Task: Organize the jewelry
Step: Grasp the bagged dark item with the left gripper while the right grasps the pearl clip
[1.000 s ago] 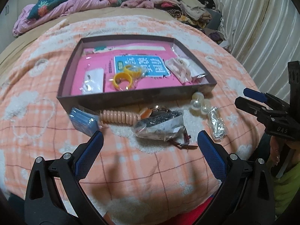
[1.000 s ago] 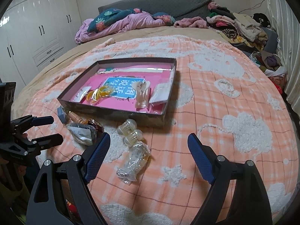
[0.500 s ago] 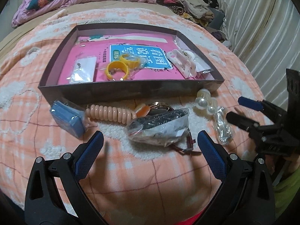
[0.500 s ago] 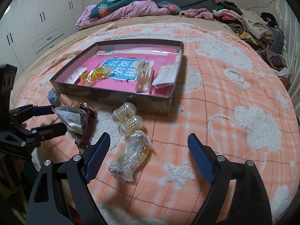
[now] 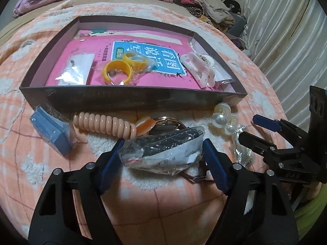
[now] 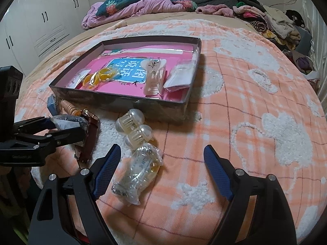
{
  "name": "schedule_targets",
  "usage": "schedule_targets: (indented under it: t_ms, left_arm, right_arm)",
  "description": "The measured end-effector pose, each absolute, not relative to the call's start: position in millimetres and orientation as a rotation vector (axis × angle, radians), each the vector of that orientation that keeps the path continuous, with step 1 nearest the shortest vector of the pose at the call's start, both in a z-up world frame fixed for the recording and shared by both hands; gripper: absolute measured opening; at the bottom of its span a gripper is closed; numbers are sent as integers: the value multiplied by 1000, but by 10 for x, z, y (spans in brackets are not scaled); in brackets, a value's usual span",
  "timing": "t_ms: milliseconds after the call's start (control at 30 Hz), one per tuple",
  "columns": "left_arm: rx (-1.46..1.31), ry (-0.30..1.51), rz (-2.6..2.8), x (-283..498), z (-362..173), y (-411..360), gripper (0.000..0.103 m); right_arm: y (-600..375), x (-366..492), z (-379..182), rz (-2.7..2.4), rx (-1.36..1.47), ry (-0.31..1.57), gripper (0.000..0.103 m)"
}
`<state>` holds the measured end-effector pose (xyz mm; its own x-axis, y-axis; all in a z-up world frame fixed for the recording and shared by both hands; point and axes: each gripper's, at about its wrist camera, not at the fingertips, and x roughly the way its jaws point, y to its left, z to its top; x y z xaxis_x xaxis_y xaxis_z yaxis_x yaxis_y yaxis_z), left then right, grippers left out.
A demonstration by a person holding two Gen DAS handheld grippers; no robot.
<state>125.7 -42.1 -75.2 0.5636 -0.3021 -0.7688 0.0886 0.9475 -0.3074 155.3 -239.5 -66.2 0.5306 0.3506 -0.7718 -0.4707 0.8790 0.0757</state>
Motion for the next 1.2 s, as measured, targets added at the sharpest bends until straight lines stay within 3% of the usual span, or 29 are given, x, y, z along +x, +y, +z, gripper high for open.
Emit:
schedule_targets:
  t_ms: [133, 233, 300, 367, 433, 1200]
  left_arm:
    - [-237, 943, -245, 1241, -760, -420, 63]
    - [-234, 942, -251, 1239, -761, -417, 61]
    - [-237, 942, -256, 1235, -758, -405, 60]
    - [-244, 944, -261, 1224, -752, -387, 60]
    - [-246, 943, -264, 1197, -743, -366, 60]
    - [-277, 844, -189, 987, -339, 81, 59]
  right_arm:
    - [-2263, 1591, -683, 520, -183, 881, 78]
    - [-2156, 1645, -737, 544, -201, 895, 69]
    - [-2107, 1716, -793, 558, -194, 925, 58]
    - [-2067, 1757, -818, 569, -188, 927, 55]
    - [-2026, 1745, -809, 593, -193, 914, 40]
    - [-2113, 1353, -298, 620, -126, 767, 39]
